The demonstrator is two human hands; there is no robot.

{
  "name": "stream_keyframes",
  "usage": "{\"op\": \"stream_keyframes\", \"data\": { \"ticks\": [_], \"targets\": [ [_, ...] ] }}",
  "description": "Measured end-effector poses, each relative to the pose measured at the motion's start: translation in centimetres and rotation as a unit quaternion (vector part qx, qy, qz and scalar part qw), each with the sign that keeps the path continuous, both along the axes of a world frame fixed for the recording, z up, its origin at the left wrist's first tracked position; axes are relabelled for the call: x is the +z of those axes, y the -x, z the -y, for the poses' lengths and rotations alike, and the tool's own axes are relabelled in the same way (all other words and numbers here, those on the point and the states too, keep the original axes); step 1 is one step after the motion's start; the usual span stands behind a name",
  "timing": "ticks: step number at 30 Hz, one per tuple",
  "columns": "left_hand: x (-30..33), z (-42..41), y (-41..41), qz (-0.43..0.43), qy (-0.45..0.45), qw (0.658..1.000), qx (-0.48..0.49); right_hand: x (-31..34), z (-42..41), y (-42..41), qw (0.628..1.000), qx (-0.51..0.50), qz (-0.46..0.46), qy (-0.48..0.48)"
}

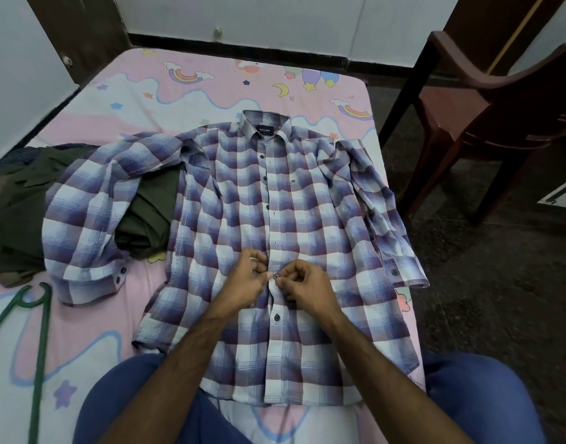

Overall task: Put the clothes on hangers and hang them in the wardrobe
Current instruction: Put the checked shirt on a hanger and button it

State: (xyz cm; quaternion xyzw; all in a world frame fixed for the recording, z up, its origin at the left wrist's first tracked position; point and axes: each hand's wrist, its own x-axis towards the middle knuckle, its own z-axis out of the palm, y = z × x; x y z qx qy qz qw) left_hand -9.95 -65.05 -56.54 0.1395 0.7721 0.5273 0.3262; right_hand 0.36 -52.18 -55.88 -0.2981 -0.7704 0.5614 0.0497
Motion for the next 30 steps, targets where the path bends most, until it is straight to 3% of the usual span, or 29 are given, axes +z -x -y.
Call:
{"op": "stream_keyframes", "data": {
  "ticks": [4, 9, 13, 15, 19, 22, 24, 30],
  "targets": [
    [0.6, -0.1, -0.1, -0.164, 0.056, 0.984, -0.032, 2.5, -1.3, 1.3, 0.995, 0.059, 0.058, 0.059],
    [0.1, 0.1, 0.5, -0.263, 0.06, 0.963, -0.021, 5.1, -2.5, 5.3, 0.974, 0.074, 0.031, -0.21],
    [1.2, -0.1, 2.7, -0.3, 0.012, 0.952, 0.057, 4.3, -2.2, 7.6, 0.935, 0.136, 0.16, -0.288],
    [1.8, -0.7, 4.2, -0.313, 0.007, 0.949, 0.029, 3.9, -2.3, 7.6, 0.92, 0.136, 0.175, -0.324],
    [0.9, -2.5, 4.8, -0.324, 0.026, 0.941, -0.091, 3.0, -4.2, 6.6, 0.965, 0.064, 0.106, -0.229],
    [-0.4, -3.2, 4.3, -0.349, 0.048, 0.931, -0.092, 2.2, -6.0, 5.6, 0.996, 0.019, 0.068, -0.054],
    [-0.5, -3.5, 4.6, -0.351, 0.052, 0.931, -0.08, 2.4, -6.6, 5.2, 0.998, 0.003, 0.036, 0.057],
    [-0.2, -4.1, 6.0, -0.329, 0.074, 0.939, -0.068, 2.2, -6.2, 6.3, 0.996, 0.014, 0.007, 0.084]
  ]
}}
